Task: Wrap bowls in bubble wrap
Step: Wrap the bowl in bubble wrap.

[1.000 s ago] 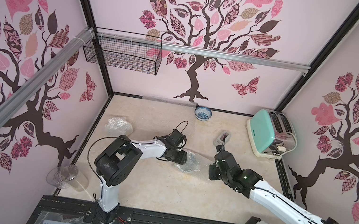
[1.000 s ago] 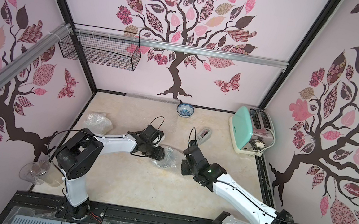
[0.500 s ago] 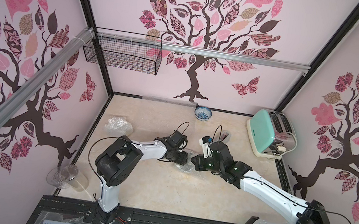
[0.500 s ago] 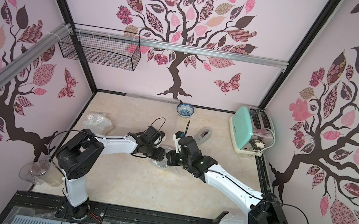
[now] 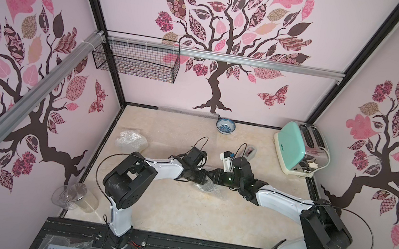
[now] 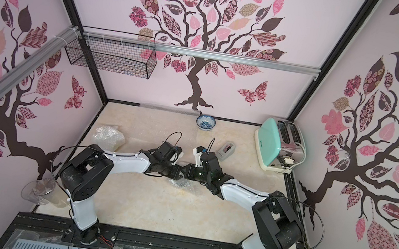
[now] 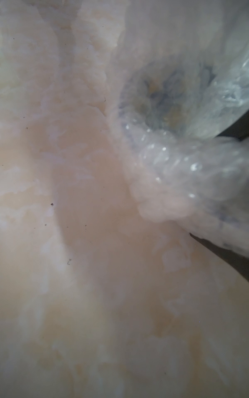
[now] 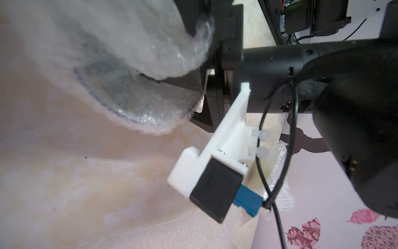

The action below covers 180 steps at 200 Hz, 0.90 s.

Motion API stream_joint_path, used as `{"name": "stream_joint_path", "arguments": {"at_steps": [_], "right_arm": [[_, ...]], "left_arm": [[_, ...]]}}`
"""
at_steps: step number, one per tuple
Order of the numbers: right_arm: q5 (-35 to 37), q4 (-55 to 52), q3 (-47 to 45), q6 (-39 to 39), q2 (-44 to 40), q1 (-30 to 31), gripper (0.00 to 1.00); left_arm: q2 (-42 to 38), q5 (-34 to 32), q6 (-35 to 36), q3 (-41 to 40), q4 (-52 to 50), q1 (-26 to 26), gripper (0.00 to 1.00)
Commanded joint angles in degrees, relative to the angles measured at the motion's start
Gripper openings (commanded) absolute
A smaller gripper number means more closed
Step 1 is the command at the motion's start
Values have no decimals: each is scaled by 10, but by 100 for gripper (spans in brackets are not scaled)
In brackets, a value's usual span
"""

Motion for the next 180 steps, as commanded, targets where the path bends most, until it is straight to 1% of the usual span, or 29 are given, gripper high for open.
{"name": "stream_joint_path", "arguments": {"at_steps": [1, 11, 22, 33, 41, 52, 57, 61, 73, 89, 94, 118, 136, 147, 158, 167, 173, 180], "right_arm": [[-29, -28, 33, -32, -38, 1, 11], [-34, -62, 48, -64, -61, 1, 24], [-32, -102, 58, -105, -94, 0, 44], [-26, -133, 61, -138, -135, 0, 59], [-14, -147, 57, -158, -167, 0, 65], [17, -160, 44, -178, -214, -2, 68], [42, -163, 34, -182, -235, -3, 69], [65, -168, 26, -181, -250, -6, 69], [165, -194, 9, -166, -282, -17, 66], [267, -241, -14, -131, -296, -46, 59], [288, -250, -22, -119, -299, -56, 59], [346, -257, -79, -70, -312, -95, 57], [317, -250, -106, -41, -297, -149, 56], [260, -230, -125, -30, -284, -194, 53], [212, -222, -131, -29, -259, -222, 47], [183, -219, -128, -44, -237, -223, 38], [147, -213, -125, -53, -221, -223, 31], [99, -207, -124, -60, -207, -223, 26]], "left_arm": [[7, 7, -1, -16, -38, -5, 50], [9, 4, -1, -16, -39, -5, 49], [10, 3, 0, -16, -40, -5, 49], [10, 3, 0, -15, -40, -4, 49], [10, 4, 2, -16, -41, -5, 49], [10, 4, 1, -14, -42, -4, 48], [11, 4, 3, -14, -42, -4, 48], [12, 4, 3, -14, -41, -3, 48], [12, 5, 4, -13, -43, -3, 48], [12, 4, 5, -13, -43, -2, 48], [12, 4, 5, -13, -43, -2, 48], [12, 5, 6, -14, -43, -1, 48], [12, 6, 7, -15, -42, 0, 47], [12, 5, 7, -16, -42, 0, 47], [12, 5, 7, -16, -42, 1, 47], [12, 6, 9, -15, -42, 1, 47], [12, 6, 9, -15, -43, 1, 47], [12, 7, 9, -15, -43, 1, 47]]}}
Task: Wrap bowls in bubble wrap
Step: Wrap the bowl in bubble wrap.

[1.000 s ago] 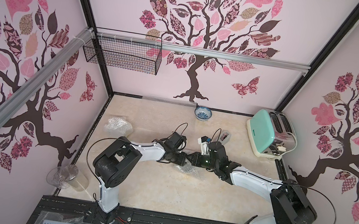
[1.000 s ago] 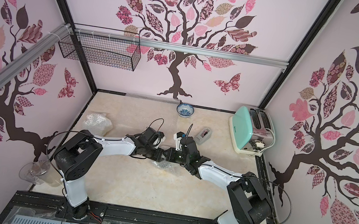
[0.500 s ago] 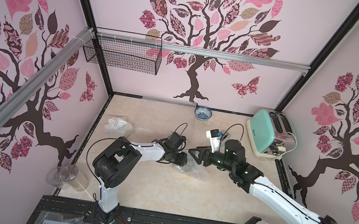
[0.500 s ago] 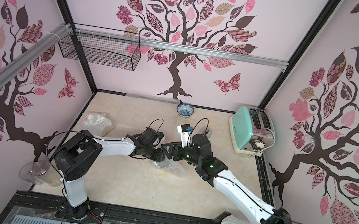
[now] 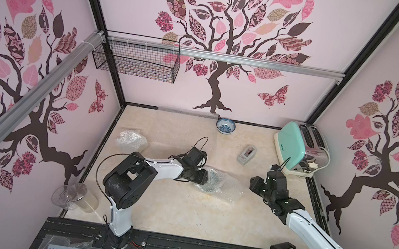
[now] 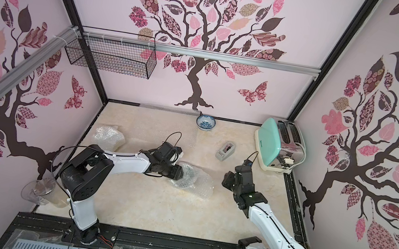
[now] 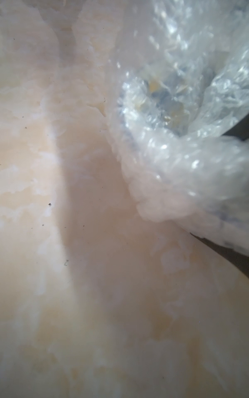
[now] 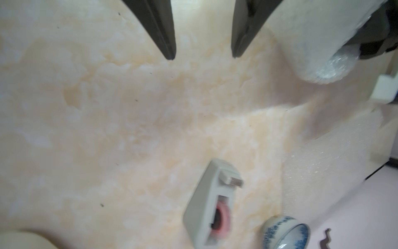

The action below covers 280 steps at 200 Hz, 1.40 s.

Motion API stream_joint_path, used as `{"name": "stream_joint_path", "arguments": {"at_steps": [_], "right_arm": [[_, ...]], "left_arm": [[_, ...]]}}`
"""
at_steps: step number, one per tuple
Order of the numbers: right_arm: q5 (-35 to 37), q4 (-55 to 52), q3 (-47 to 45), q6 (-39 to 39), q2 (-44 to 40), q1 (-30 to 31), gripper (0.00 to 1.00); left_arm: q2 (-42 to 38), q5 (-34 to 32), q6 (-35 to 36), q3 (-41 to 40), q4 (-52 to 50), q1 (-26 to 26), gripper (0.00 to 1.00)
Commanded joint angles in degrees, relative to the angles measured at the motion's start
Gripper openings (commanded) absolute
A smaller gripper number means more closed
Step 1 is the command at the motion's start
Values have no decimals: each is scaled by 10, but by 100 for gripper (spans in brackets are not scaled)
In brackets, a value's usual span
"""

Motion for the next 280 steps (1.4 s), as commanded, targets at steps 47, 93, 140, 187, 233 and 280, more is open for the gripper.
{"name": "stream_joint_path", "arguments": {"at_steps": [47, 93, 140, 187, 233, 280], "right_arm": [[-304, 65, 7, -23, 88, 54, 8], [-404, 167, 10, 21, 90, 88, 2], [-455, 252, 52, 63, 161, 112, 2], [-430, 282, 86, 80, 235, 134, 1], [-367, 304, 116, 93, 327, 144, 0], [-310, 274, 132, 79, 370, 158, 0]], "left_arm": [[14, 5, 13, -14, -43, 1, 46], [17, 9, 14, -12, -41, 1, 46], [17, 12, 13, -12, -39, 0, 45], [18, 16, 12, -13, -34, 0, 45], [15, 30, 9, -19, -24, 0, 45], [-4, 32, 4, -26, -27, 1, 48]]}}
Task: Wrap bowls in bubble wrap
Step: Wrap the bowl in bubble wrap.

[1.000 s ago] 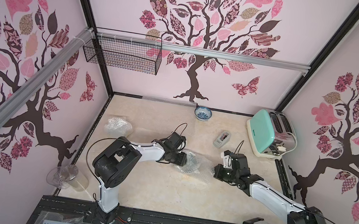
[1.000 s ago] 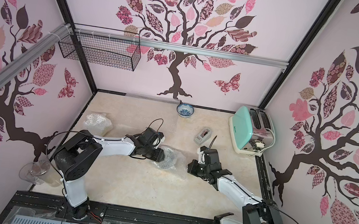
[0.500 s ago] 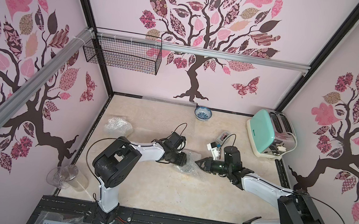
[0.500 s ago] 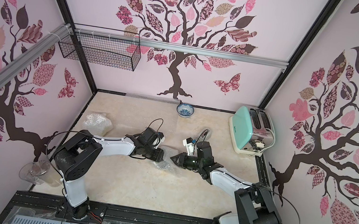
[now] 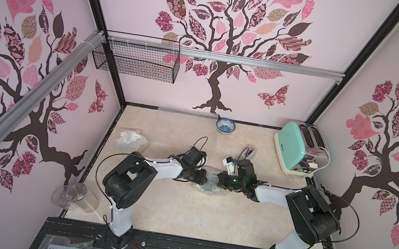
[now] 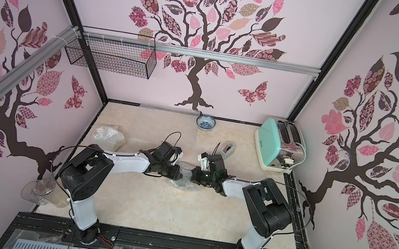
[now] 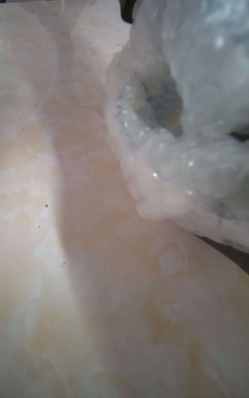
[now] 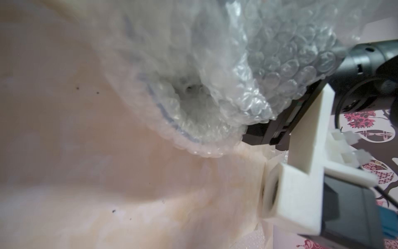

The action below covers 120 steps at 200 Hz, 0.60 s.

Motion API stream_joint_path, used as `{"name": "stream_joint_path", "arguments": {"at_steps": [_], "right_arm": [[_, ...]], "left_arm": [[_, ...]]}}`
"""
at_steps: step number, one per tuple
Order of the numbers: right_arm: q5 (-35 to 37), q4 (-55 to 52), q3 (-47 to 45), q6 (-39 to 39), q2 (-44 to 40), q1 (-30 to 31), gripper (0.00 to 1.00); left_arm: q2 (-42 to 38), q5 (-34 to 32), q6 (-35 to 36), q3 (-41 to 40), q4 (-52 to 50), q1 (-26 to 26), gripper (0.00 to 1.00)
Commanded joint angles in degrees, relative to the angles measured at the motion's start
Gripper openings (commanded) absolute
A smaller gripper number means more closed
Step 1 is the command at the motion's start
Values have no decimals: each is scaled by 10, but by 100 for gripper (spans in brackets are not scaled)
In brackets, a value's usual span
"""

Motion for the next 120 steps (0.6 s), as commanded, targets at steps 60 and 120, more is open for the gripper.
{"name": "stream_joint_path", "arguments": {"at_steps": [60, 120], "right_arm": [[87, -63, 29, -50, 32, 28, 0], [96, -85, 37, -75, 22, 32, 1]], "left_arm": [[-117, -1, -50, -58, -57, 27, 62], [-249, 16, -121, -44, -87, 45, 69]]}}
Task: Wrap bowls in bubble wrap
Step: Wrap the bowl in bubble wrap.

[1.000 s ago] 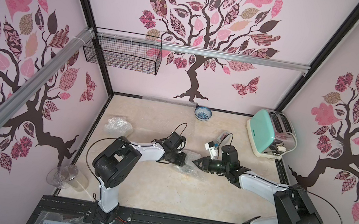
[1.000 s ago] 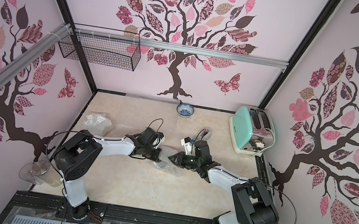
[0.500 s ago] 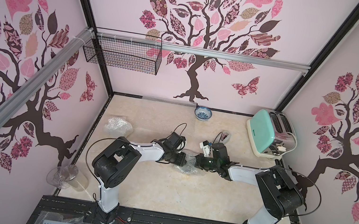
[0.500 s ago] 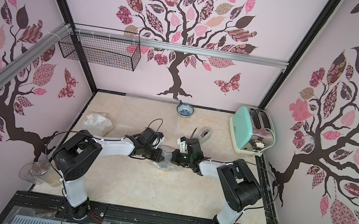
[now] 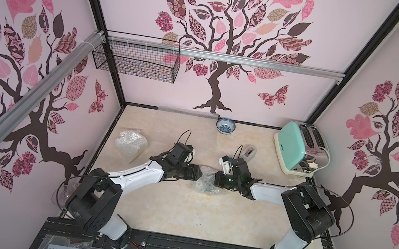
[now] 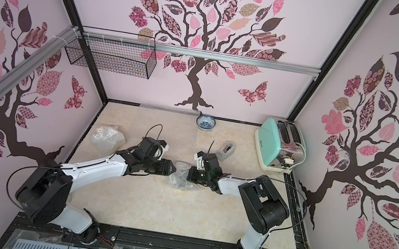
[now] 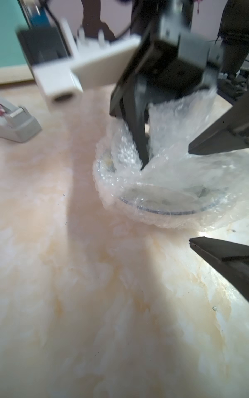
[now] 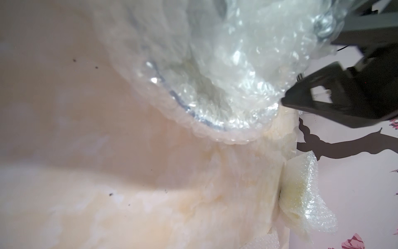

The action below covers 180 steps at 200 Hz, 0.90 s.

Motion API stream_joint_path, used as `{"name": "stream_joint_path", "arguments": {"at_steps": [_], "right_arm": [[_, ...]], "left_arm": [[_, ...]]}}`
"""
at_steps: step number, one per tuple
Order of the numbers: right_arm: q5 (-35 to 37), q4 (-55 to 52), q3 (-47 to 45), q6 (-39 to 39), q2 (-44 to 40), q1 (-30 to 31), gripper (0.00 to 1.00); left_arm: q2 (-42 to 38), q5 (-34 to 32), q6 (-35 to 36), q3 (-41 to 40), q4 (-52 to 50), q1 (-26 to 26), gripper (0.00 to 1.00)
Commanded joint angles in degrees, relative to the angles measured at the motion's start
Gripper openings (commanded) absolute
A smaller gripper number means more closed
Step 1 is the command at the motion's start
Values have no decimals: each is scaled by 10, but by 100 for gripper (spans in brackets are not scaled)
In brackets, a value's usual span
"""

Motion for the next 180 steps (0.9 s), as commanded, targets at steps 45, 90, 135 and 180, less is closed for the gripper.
{"name": "stream_joint_path", "arguments": {"at_steps": [45, 90, 135, 180], "right_arm": [[26, -55, 16, -28, 1, 7, 2], [25, -57, 21, -31, 3, 12, 3], [24, -62, 23, -36, 5, 15, 4], [24, -66, 26, -38, 5, 18, 4]], "left_arm": [[12, 49, 1, 88, -91, -3, 71], [61, 41, 11, 86, -90, -33, 73], [92, 37, 15, 103, -95, -33, 74], [146, -2, 25, 109, -121, -35, 74]]}}
